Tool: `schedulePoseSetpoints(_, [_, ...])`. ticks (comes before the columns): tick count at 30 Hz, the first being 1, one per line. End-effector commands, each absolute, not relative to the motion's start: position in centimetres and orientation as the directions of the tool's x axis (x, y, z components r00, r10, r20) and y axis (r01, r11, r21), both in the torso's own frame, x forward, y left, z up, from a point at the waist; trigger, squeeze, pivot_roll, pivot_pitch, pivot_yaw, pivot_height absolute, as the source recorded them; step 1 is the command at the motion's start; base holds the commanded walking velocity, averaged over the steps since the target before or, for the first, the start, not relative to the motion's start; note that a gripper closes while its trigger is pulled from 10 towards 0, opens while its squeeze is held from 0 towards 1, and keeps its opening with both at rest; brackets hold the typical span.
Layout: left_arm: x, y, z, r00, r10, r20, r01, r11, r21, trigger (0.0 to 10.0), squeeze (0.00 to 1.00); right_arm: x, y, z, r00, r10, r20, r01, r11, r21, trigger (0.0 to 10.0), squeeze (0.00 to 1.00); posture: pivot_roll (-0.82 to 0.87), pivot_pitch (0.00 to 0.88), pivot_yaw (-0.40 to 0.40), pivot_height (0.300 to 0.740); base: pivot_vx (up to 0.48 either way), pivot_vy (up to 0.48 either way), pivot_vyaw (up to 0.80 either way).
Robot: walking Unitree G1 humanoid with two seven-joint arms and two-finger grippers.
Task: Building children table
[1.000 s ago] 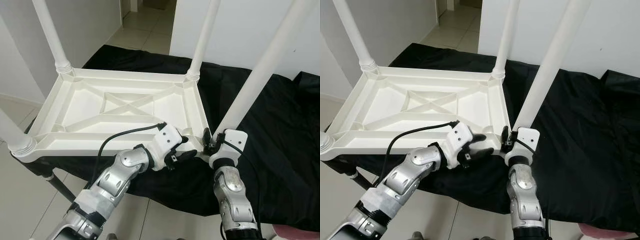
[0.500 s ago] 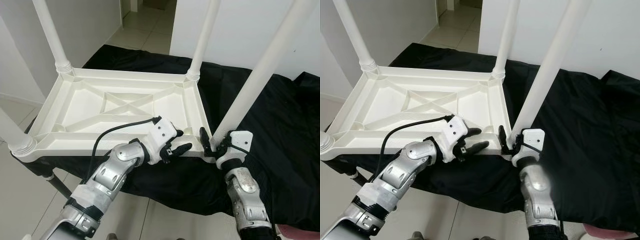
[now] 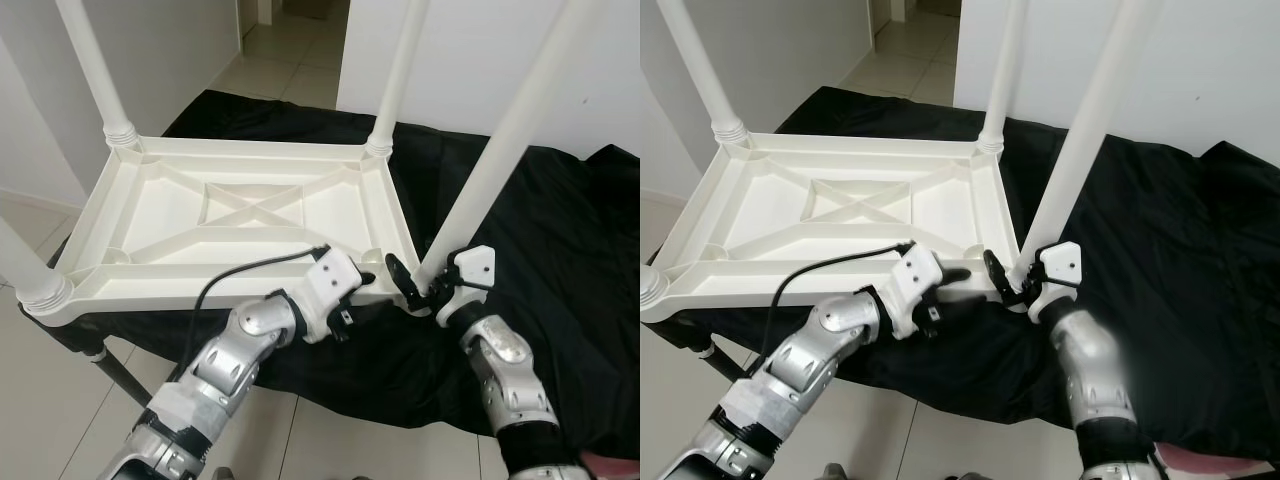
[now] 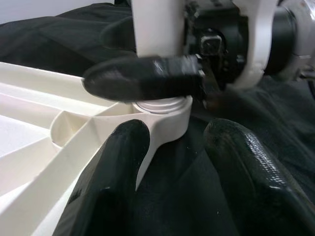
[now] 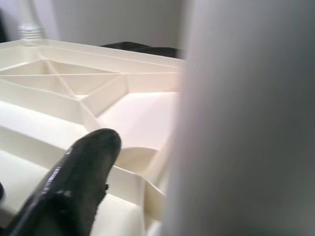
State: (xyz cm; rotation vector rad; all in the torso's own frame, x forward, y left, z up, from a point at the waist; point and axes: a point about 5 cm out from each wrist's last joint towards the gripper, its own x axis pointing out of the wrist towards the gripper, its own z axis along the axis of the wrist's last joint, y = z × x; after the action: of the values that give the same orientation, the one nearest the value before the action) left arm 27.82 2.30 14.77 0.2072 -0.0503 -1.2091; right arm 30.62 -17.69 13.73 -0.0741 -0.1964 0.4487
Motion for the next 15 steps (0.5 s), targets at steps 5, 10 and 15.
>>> schedulePoseSetpoints(5, [27.5,2.2,14.7,0.331,-0.94,-0.08,0.932,0.313,0.184,10.0,0.0,30.7,-17.6,12.9,0.857,0.498,0.136,-0.484,0.867,-0.122,0.0,0.0,0.03,0.068,-0.056,0.74,0.0,0.0,0.0])
schedulePoseSetpoints(10, [27.5,2.3,14.7,0.338,-0.938,-0.08,0.93,0.32,0.183,10.0,0.0,30.4,-17.7,12.4,0.848,0.516,0.121,-0.506,0.856,-0.106,0.0,0.0,0.03,0.066,-0.058,0.74,0.0,0.0,0.0])
schedulePoseSetpoints(15, [27.5,2.2,14.8,0.341,-0.937,-0.076,0.928,0.323,0.184,10.0,0.0,29.8,-17.8,11.6,0.844,0.528,0.098,-0.522,0.849,-0.081,0.0,0.0,0.02,0.071,-0.063,0.74,0.0,0.0,0.0])
